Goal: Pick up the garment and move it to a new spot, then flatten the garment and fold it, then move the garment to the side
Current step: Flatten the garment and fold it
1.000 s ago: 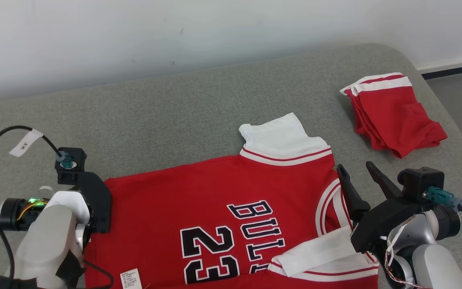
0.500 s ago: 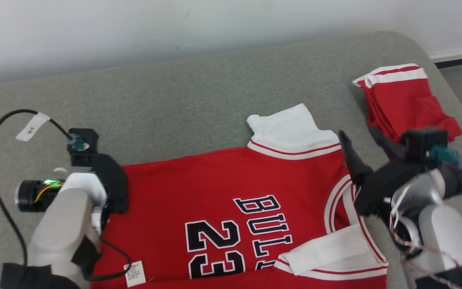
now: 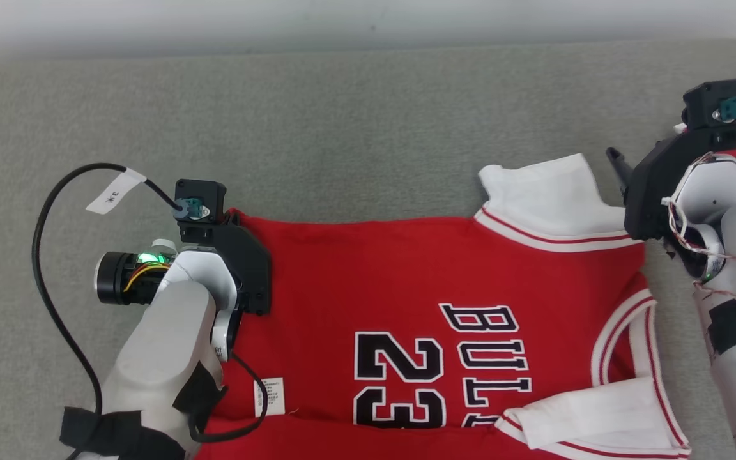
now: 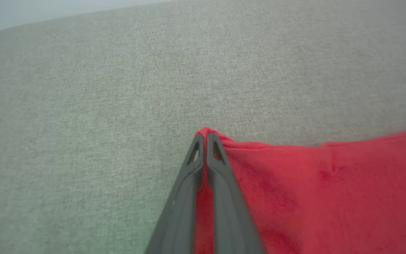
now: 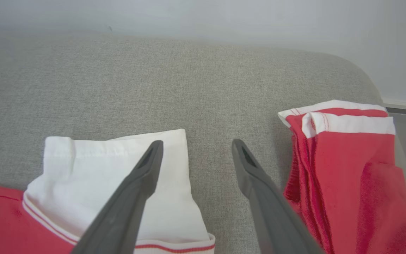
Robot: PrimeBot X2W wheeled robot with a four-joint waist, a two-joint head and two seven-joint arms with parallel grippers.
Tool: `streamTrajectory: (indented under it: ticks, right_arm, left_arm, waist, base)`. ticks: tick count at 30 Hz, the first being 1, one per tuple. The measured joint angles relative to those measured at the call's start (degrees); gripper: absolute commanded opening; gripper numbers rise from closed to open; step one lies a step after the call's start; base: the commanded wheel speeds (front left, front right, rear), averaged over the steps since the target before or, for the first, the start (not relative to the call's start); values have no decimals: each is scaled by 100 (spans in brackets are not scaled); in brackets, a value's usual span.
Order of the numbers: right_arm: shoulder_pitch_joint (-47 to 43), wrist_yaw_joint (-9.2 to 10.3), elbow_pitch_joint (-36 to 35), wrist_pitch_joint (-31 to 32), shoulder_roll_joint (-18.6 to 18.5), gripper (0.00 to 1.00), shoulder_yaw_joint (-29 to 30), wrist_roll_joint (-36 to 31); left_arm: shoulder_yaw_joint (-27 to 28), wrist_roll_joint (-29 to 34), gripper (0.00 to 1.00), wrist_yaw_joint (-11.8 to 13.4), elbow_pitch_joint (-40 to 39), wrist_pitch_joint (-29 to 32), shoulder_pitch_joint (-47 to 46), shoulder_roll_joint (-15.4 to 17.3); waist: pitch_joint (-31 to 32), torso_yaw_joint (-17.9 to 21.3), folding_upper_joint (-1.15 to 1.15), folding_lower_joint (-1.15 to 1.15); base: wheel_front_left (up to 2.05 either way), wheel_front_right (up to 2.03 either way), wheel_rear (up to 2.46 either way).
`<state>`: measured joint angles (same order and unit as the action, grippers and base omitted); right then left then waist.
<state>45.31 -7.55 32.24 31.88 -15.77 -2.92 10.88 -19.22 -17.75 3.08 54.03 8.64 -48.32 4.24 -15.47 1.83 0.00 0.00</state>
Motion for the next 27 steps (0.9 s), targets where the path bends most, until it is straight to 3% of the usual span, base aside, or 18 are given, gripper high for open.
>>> streamTrajectory:
  ticks: [9, 17, 18, 19, 20, 23, 25, 27]
  right_arm:
    - [545, 0, 883, 153, -85, 100, 297, -416]
    - [768, 0, 1206, 208, -154, 100, 463, -725]
    - [799, 0, 1251, 247, -177, 90, 491, -745]
    - [799, 0, 1251, 247, -177, 72, 491, -745]
    - [829, 0, 1299, 297, -188, 47, 528, -761]
    - [878, 0, 1392, 481, -183, 31, 537, -813]
    - [872, 0, 1402, 499, -169, 0, 466, -828]
    - [837, -1, 1376, 365, -178, 0, 420, -828]
  left_arm:
    - [-225, -159, 0, 10, -119, -211, -153, -125]
    - [-398, -280, 0, -7, -192, -294, -247, -182]
    - [-416, -302, 0, -9, -198, -294, -254, -186]
    - [-416, -302, 0, -9, -198, -294, -254, -186]
    - [-434, -308, 0, -9, -200, -294, -263, -188]
    - [-465, -355, 0, -13, -190, -294, -275, -189]
    - [-471, -388, 0, -14, -169, -298, -275, -188]
    - [-472, -405, 0, -13, -136, -343, -274, -186]
  waist:
    - [-545, -481, 0, 0]
    - [-780, -727, 0, -1]
    - [-798, -743, 0, -1]
    - [-798, -743, 0, -1]
    - [-813, -754, -1, -1]
    - [-821, -762, -1, -1]
    - [-795, -754, -1, -1]
    - [-763, -742, -1, -1]
  base:
    - [0, 0, 0]
    - [0, 0, 0]
    - [0, 0, 0]
    - [0, 0, 0]
    - [0, 0, 0]
    - [0, 0, 0]
    - [0, 0, 0]
    - [0, 0, 0]
